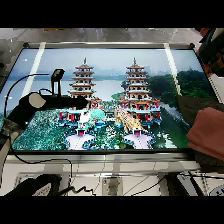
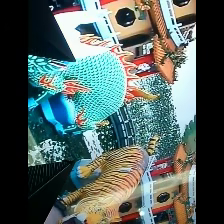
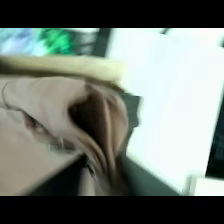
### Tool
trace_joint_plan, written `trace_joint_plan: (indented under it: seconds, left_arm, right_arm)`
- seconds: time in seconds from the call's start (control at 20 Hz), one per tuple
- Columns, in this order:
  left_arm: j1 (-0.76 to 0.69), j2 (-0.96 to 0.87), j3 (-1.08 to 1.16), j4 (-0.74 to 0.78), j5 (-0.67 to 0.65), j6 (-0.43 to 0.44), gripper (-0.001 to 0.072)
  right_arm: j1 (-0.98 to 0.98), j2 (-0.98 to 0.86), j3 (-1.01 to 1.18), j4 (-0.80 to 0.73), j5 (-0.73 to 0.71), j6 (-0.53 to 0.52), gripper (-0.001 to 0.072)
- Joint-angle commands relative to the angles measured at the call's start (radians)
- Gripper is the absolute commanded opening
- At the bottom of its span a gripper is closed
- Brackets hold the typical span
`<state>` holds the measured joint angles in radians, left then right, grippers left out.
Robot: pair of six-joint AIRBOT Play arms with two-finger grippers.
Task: Fold the clothes and pants, and hang the long-sleeved shirts on hangers.
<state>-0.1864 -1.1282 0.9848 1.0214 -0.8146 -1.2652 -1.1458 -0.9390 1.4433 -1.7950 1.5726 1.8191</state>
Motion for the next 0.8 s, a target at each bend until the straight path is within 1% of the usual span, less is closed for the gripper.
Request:
trace_joint_plan:
  seconds: [0.0, 0.05, 0.1, 0.15, 0.2, 0.25, 0.35, 0.4, 0.45, 0.6, 0.75]
  left_arm:
    - [0.001, 0.001, 0.001, 0.0, 0.0, 0.0, 0.0701]
    - [0.001, 0.001, 0.001, 0.0, 0.0, 0.0, 0.0701]
    - [0.001, 0.001, 0.001, 0.0, 0.0, 0.0, 0.0701]
    - [0.001, 0.001, 0.001, 0.0, 0.0, 0.0, 0.0701]
    - [0.001, 0.001, 0.001, 0.0, 0.0, 0.0, 0.07]
    - [0.001, 0.001, 0.001, 0.0, 0.0, 0.0, 0.0701]
    - [0.001, 0.001, 0.001, 0.0, 0.0, 0.0, 0.0701]
    - [0.001, 0.001, 0.001, 0.0, 0.0, 0.0, 0.0701]
    - [0.001, 0.001, 0.001, 0.0, 0.0, 0.0, 0.07]
    - [0.001, 0.001, 0.0, 0.0, 0.0, 0.0, 0.0701]
    - [0.001, 0.001, 0.001, 0.0, 0.0, 0.0, 0.07]
  right_arm:
    - [-0.092, 0.013, 0.0, 0.013, -0.029, 0.116, 0.0492]
    - [-0.092, 0.013, -0.002, 0.056, -0.05, 0.114, 0.0512]
    - [-0.092, 0.012, -0.002, 0.107, -0.074, 0.1, 0.0507]
    - [-0.092, 0.006, -0.002, 0.16, -0.09, 0.083, 0.0438]
    - [-0.085, -0.003, -0.002, 0.218, -0.096, 0.053, 0.0187]
    - [-0.064, -0.012, -0.002, 0.264, -0.096, 0.036, 0.002]
    - [0.034, -0.031, -0.002, 0.312, -0.114, -0.005, 0.0017]
    - [0.107, -0.039, -0.002, 0.308, -0.127, -0.035, 0.0017]
    - [0.192, -0.047, -0.002, 0.298, -0.146, -0.064, 0.0017]
    - [0.5, -0.066, -0.002, 0.291, -0.254, -0.204, 0.0017]
    - [0.768, -0.068, -0.002, 0.291, -0.361, -0.267, 0.0018]
